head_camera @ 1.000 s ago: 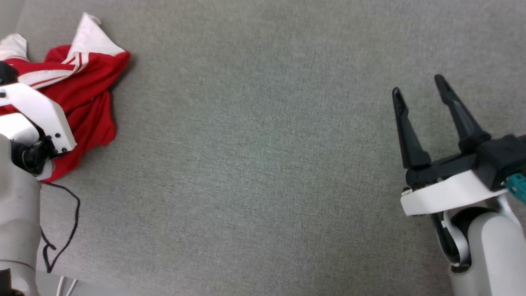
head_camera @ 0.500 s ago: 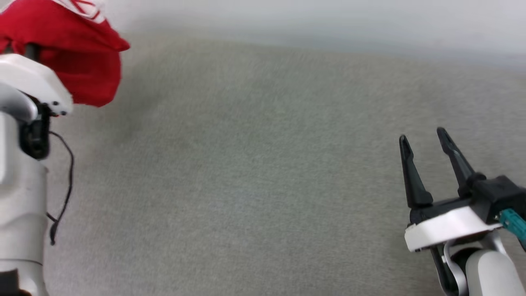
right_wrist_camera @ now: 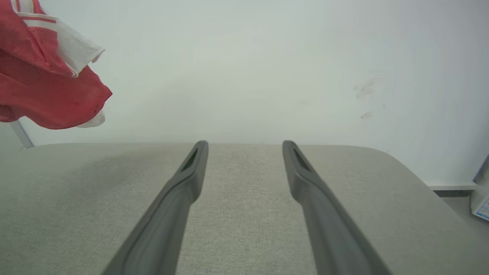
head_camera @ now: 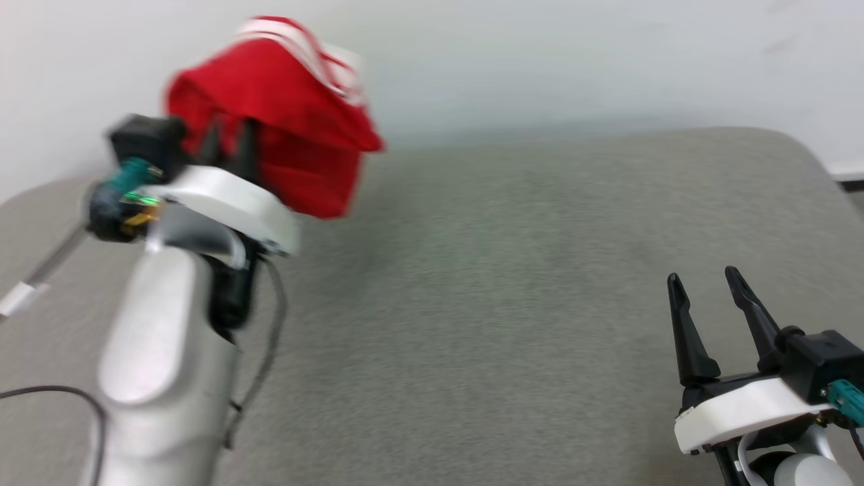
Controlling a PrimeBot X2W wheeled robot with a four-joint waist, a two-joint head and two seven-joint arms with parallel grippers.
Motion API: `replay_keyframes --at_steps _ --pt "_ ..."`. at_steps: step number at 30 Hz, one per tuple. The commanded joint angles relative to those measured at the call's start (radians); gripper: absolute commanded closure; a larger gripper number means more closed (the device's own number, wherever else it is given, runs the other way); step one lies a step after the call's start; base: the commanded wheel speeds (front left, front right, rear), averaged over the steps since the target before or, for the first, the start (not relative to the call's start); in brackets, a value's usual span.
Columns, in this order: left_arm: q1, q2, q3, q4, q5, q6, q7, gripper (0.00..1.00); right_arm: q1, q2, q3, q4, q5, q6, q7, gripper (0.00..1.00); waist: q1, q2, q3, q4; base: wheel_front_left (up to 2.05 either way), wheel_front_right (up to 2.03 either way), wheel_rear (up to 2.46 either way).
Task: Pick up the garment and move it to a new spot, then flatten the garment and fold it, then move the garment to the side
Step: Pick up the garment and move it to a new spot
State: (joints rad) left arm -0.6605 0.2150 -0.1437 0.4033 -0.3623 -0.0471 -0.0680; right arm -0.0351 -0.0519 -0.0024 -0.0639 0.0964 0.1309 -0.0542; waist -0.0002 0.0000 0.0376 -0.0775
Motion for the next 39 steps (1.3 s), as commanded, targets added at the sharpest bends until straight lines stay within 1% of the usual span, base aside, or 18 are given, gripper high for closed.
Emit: replay_keyframes --at_steps 1,4,8,11,15,16,18,19,24,27,30,34,39 --pt "0.026 -0.014 -0.013 -0.023 -0.002 -0.002 0.002 1.00 0.013 0.002 -0.002 -0.006 0.008 0.000 0.002 0.00 0.0002 0.0000 -0.028 -0.074 0.00 0.00 0.00" --pt "0.080 -0.056 -0.058 -0.096 -0.003 -0.005 0.013 1.00 0.021 0.002 -0.007 -0.014 0.017 0.000 0.008 0.00 0.0002 0.0000 -0.016 -0.121 0.00 0.00 0.00" --pt "0.156 -0.100 -0.131 -0.122 -0.005 -0.014 0.042 1.00 0.025 0.003 -0.018 -0.020 0.024 0.000 0.008 0.00 0.0002 0.0000 0.009 -0.162 0.00 0.00 0.00" --pt "0.221 -0.119 -0.181 -0.081 -0.004 -0.018 0.054 1.00 0.022 0.003 -0.013 -0.017 0.034 0.000 0.005 0.00 0.0002 0.0000 0.031 -0.182 0.00 0.00 0.00" --pt "0.283 -0.134 -0.224 0.001 0.005 -0.001 0.044 1.00 0.006 0.002 -0.007 -0.011 0.046 0.000 -0.005 0.00 0.0002 0.0000 0.062 -0.193 0.00 0.00 0.00" --pt "0.297 -0.138 -0.233 0.019 0.006 -0.001 0.045 0.96 0.005 0.002 -0.007 -0.009 0.050 0.000 -0.006 0.00 0.0002 0.0000 0.068 -0.192 0.00 0.00 0.00" --pt "0.312 -0.143 -0.252 0.050 0.002 -0.008 0.037 0.45 0.000 0.002 -0.010 -0.005 0.052 0.000 -0.011 0.00 0.0002 0.0000 0.077 -0.185 0.00 0.00 0.00" --pt "0.315 -0.145 -0.256 0.059 -0.002 -0.011 0.030 0.00 -0.003 0.002 -0.010 -0.003 0.054 0.000 -0.012 0.00 0.0002 0.0000 0.081 -0.180 0.00 0.00 0.00" --pt "0.316 -0.149 -0.260 0.048 0.007 0.003 -0.073 0.00 -0.010 0.002 -0.015 0.006 0.046 0.000 -0.014 0.00 0.0002 0.0000 0.073 -0.138 0.00 0.00 0.00" --pt "0.326 -0.151 -0.251 0.003 0.006 0.020 -0.131 0.00 -0.008 0.002 -0.018 0.009 0.036 0.000 -0.004 0.00 0.0002 0.0000 0.054 -0.107 0.00 0.00 0.00" --pt "0.346 -0.147 -0.233 -0.060 0.009 0.044 -0.160 0.00 0.002 0.002 -0.024 0.009 0.035 0.000 0.000 0.00 0.0002 0.0000 0.032 -0.074 0.00 0.00 0.00" --pt "0.377 -0.122 -0.193 -0.123 0.007 0.083 -0.173 0.00 0.017 0.002 -0.037 0.009 0.034 0.000 0.011 0.00 0.0002 0.0000 0.008 -0.036 0.00 0.00 0.00" --pt "0.435 -0.066 -0.135 -0.163 0.001 0.132 -0.168 0.00 0.035 0.002 -0.043 0.010 0.030 0.000 0.026 0.00 0.0002 0.0000 -0.015 -0.009 0.00 0.00 0.00"
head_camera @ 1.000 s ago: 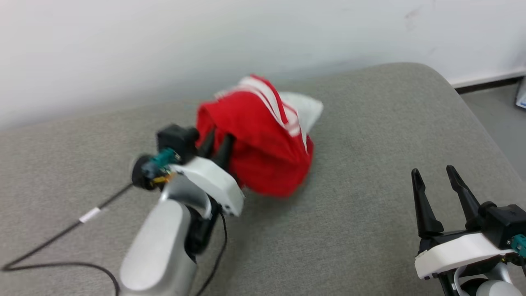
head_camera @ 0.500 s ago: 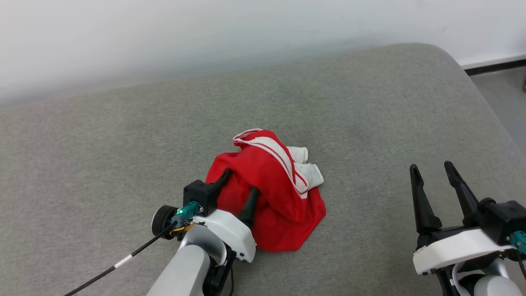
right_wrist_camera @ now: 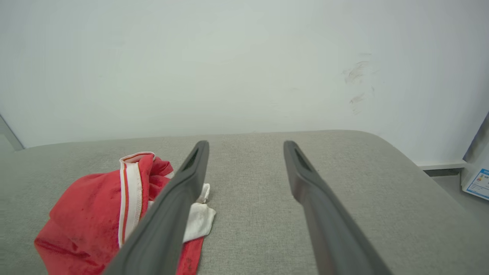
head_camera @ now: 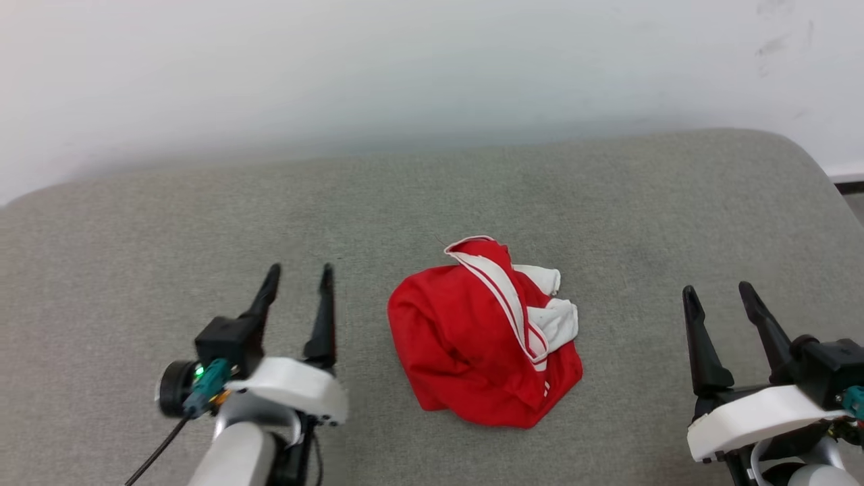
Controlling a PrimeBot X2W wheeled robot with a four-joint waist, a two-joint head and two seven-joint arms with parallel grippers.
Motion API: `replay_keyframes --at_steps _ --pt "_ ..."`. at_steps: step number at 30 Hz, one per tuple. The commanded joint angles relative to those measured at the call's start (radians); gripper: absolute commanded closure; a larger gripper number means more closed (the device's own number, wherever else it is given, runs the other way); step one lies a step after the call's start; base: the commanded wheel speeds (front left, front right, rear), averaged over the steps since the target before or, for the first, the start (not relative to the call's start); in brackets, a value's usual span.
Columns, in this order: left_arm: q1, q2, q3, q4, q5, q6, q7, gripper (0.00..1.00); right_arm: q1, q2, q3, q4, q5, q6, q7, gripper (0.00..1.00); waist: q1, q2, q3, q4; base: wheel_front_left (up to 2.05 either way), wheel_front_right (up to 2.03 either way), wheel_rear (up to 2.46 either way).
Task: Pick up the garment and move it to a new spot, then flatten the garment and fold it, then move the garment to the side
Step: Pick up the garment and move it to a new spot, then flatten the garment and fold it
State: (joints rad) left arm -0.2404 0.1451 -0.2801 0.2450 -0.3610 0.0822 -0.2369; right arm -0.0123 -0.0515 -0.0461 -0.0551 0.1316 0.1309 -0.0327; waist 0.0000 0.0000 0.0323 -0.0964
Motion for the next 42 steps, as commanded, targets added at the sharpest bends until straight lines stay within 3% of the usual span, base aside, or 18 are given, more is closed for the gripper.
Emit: replay_keyframes --at_steps 1,10,20,26,33,42 --pt "0.028 0.016 0.015 -0.012 -0.002 0.012 0.002 0.00 0.018 0.002 0.001 0.002 -0.004 0.000 0.006 0.00 0.0000 0.0000 -0.014 0.013 0.00 0.00 0.00" --pt "0.157 0.084 0.056 -0.095 -0.011 0.057 0.038 0.00 0.056 0.002 0.007 0.005 -0.005 0.000 0.026 0.00 0.0000 0.0000 -0.042 0.022 0.00 0.00 0.00" --pt "0.182 0.094 0.037 -0.160 -0.004 0.069 0.070 0.00 0.051 0.002 0.000 0.036 0.037 0.000 0.069 0.00 0.0000 0.0000 -0.045 0.016 0.00 0.00 0.00" --pt "0.164 0.091 0.020 -0.168 -0.002 0.069 0.076 0.00 -0.041 0.002 -0.006 0.117 0.057 0.000 0.282 0.00 0.0000 0.0000 -0.033 0.032 0.00 0.00 0.00" --pt "0.128 0.082 0.003 -0.169 0.001 0.058 0.065 0.00 -0.167 -0.025 0.121 0.204 0.106 0.000 0.588 0.00 0.0000 0.0000 0.010 0.082 0.00 0.00 0.00" --pt "0.089 0.075 -0.004 -0.159 0.002 0.057 0.049 0.00 -0.286 -0.060 0.237 0.338 0.173 0.000 0.693 0.00 0.0000 0.0000 0.066 0.132 0.00 0.00 0.00"
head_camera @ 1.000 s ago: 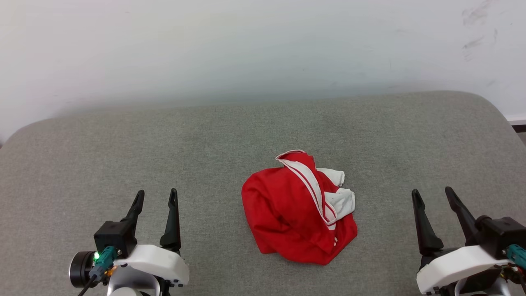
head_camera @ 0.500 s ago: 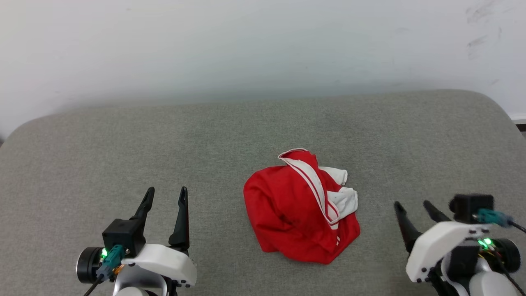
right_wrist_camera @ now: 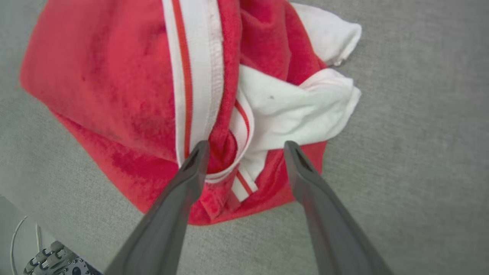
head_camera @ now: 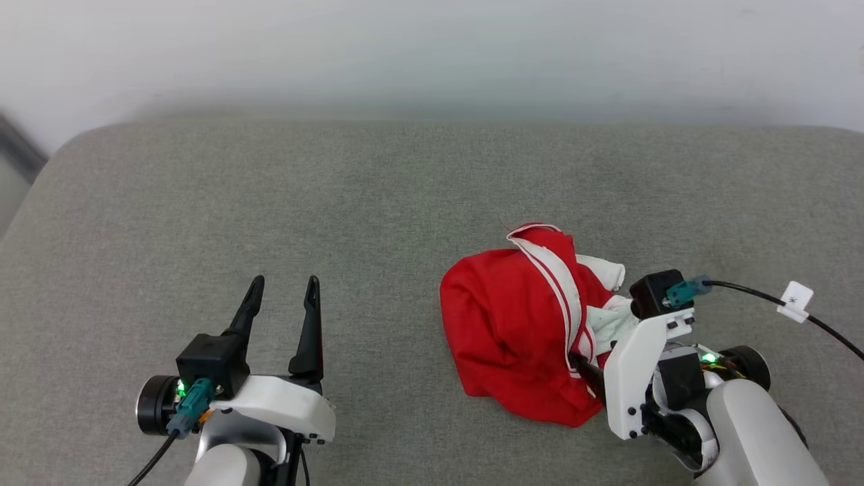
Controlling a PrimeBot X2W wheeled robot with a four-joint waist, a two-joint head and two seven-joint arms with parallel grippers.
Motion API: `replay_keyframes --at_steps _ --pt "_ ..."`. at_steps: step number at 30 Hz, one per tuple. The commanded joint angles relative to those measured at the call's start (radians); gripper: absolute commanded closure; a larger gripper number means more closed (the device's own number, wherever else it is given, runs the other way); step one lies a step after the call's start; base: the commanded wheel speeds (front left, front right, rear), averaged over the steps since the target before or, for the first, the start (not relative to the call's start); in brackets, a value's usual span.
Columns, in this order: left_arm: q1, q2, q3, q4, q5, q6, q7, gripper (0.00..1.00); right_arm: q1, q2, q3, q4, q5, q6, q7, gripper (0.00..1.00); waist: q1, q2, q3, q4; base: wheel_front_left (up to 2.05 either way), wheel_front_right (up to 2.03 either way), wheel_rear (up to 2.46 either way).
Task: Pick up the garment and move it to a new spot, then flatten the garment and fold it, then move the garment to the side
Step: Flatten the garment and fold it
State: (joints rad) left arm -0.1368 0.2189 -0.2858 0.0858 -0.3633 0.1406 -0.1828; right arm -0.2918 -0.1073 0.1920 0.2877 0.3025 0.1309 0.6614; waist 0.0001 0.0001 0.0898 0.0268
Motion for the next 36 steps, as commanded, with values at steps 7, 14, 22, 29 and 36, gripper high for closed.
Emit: replay_keyframes --at_steps 7,14,22,29,36 --pt "-0.020 -0.002 0.001 0.017 -0.004 0.003 -0.015 0.00 -0.068 -0.027 0.033 0.087 0.035 0.000 0.010 1.00 -0.0001 -0.0001 0.023 0.012 0.00 0.00 0.00" --pt "-0.001 -0.002 0.002 0.025 -0.014 0.007 -0.023 0.00 -0.108 -0.084 -0.028 -0.017 0.014 0.000 -0.031 1.00 -0.0001 -0.0001 0.008 -0.025 0.00 0.00 0.00" --pt "0.006 0.000 0.000 0.023 -0.020 0.011 -0.025 0.00 -0.005 -0.094 -0.249 -0.262 -0.112 0.000 -0.033 1.00 -0.0001 -0.0001 0.003 -0.070 0.00 0.00 0.00" --pt "0.005 -0.005 -0.010 0.030 -0.027 0.009 -0.022 0.00 0.219 0.004 -0.413 -0.222 -0.150 0.000 -0.005 1.00 -0.0001 -0.0001 0.004 -0.082 0.00 0.00 0.00" --pt "0.012 -0.005 -0.015 0.042 -0.036 0.007 -0.019 0.00 0.292 0.048 -0.448 -0.032 -0.134 0.000 -0.115 0.00 -0.0001 -0.0001 -0.003 -0.080 0.00 0.00 0.00"
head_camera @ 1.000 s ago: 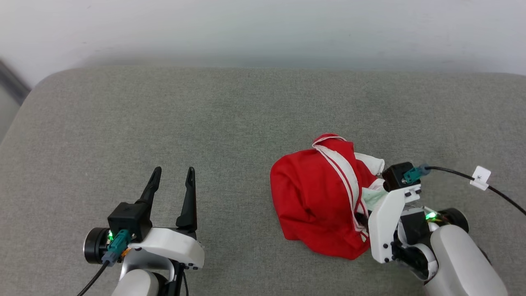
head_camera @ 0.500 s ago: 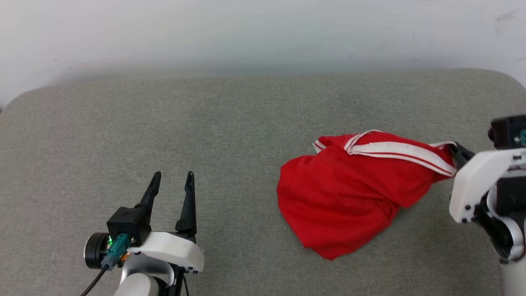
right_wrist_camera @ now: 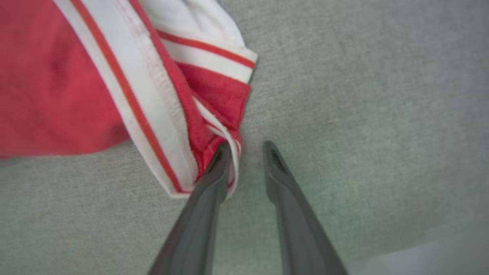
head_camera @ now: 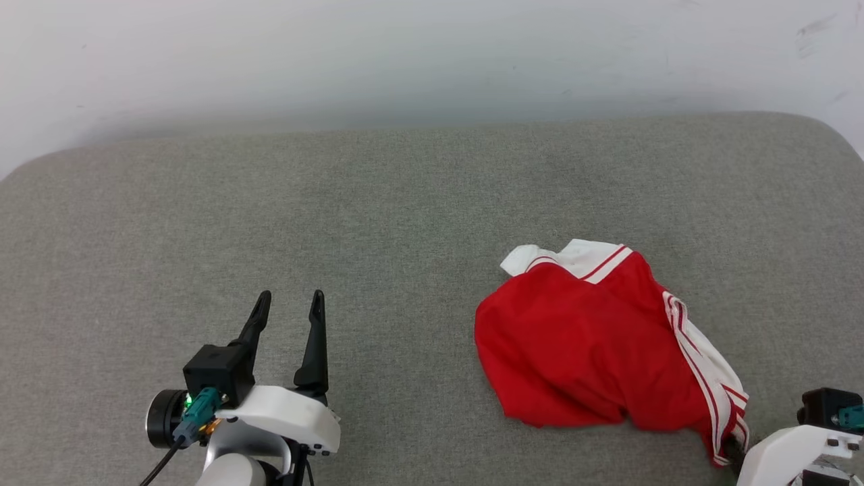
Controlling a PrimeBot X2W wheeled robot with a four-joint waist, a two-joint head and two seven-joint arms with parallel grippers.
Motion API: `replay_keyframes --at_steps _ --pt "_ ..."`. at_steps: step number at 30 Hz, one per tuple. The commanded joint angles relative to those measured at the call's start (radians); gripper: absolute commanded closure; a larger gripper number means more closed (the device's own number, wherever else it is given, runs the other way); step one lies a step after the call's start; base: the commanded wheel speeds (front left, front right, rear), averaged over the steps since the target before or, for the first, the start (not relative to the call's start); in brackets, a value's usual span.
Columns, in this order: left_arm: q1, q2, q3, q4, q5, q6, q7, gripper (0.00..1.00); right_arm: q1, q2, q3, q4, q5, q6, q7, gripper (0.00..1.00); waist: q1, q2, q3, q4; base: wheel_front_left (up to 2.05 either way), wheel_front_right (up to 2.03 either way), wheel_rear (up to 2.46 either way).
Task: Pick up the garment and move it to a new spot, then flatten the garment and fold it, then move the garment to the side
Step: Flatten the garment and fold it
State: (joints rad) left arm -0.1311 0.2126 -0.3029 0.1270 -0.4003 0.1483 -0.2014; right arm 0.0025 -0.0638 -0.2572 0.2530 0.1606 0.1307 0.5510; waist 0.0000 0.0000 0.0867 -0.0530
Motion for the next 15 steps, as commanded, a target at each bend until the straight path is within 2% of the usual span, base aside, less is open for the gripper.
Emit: replay_keyframes --at_steps 1,5,8,12,15 --pt "0.008 0.004 0.002 0.001 -0.001 -0.001 -0.001 0.00 -0.011 0.007 0.000 0.006 0.010 0.000 -0.047 0.00 0.0000 0.0000 -0.002 0.000 0.00 0.00 0.00" --pt "0.017 0.009 0.004 0.003 -0.006 0.005 0.002 0.00 -0.041 0.009 -0.016 -0.031 0.028 0.000 -0.256 0.00 0.0000 0.0000 -0.012 -0.001 0.00 0.00 0.00" --pt "0.026 0.013 0.003 0.005 -0.007 0.009 0.002 0.00 -0.041 0.013 -0.018 -0.075 0.039 0.000 -0.374 0.00 0.0000 0.0000 -0.028 -0.002 0.00 0.00 0.00" --pt "0.042 0.014 0.004 0.003 -0.016 0.012 0.002 0.00 -0.027 0.014 -0.008 -0.136 0.033 0.000 -0.474 0.00 0.0000 0.0000 -0.049 -0.004 0.00 0.00 0.00" --pt "0.051 0.015 0.002 -0.001 -0.017 0.017 0.007 0.00 -0.018 0.015 0.014 -0.181 0.034 0.000 -0.504 0.00 0.0000 0.0000 -0.063 -0.005 0.00 0.00 0.00"
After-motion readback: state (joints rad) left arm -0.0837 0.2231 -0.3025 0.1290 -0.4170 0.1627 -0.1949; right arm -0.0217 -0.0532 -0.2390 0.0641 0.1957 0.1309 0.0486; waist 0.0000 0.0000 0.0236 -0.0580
